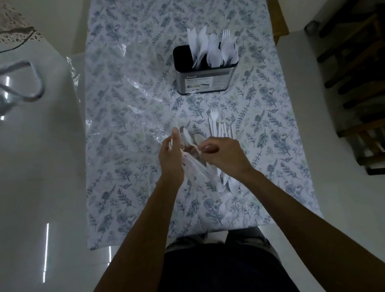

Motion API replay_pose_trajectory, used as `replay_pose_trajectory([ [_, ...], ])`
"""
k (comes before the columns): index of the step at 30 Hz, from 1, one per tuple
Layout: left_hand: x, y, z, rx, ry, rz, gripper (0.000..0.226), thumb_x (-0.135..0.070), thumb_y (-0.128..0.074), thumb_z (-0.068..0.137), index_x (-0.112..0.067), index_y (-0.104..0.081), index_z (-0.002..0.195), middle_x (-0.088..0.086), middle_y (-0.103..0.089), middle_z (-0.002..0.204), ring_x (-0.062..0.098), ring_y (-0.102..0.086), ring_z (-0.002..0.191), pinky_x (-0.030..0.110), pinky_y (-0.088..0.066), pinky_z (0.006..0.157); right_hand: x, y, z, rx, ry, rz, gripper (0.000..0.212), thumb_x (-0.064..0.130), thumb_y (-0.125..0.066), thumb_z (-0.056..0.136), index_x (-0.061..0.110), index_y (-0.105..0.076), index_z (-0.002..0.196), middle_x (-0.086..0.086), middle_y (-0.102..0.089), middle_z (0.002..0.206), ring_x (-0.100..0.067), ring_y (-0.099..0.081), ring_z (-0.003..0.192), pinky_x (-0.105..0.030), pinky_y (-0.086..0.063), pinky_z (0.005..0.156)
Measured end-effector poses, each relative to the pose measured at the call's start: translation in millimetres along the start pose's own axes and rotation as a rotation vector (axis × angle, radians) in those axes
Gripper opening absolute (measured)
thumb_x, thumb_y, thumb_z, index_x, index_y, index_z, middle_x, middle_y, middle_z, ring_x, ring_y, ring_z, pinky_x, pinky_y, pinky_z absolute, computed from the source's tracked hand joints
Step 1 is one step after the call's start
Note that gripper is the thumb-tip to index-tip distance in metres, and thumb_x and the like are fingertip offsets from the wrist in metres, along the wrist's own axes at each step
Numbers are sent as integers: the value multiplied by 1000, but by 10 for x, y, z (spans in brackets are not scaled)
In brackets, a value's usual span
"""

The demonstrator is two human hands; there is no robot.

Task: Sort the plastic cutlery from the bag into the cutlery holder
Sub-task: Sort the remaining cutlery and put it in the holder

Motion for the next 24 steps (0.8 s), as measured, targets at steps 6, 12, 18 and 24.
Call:
replay_pose_trajectory([
  [6,37,-34,11,14,39,42,54,-56,-75,85,-9,-70,111,15,-75,97,32,-73,83,47,-61,78,14,-54,-16,162,86,79,13,22,-79,88,24,-81,100,10,-78,91,-7,-74,79,-20,-59,76],
  [12,-1,149,-32,3,13,-44,30,-35,-65,100,-8,-62,114,13,-61,76,19,-61,59,28,-52,52,-289,-257,497,-24,39,-588,23,9,-60,94,8,-64,116,-17,-69,105,-33,-69,95,-37,-58,80],
  [18,-36,231,-71,48,7,-100,35,-40,-68,97,-11,-61,115,3,-61,78,15,-62,67,28,-51,56,-298,-233,551,-104,24,-493,20,2,-60,89,10,-70,104,-11,-74,97,-26,-72,87,-30,-59,76],
  [24,-72,63,-107,30,-93,56,42,-56,-70,91,-22,-68,115,8,-74,110,23,-73,102,43,-60,92,101,-121,133,-130,215,161,18,9,-80,85,11,-77,103,2,-78,97,-4,-73,86,-17,-57,85],
])
Point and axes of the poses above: each hand's wrist, its own z-axis towards the middle knuckle, its own y-axis out of the back of the hand, x = y × z, the point moved 4 cm from there along z, towards the middle knuckle
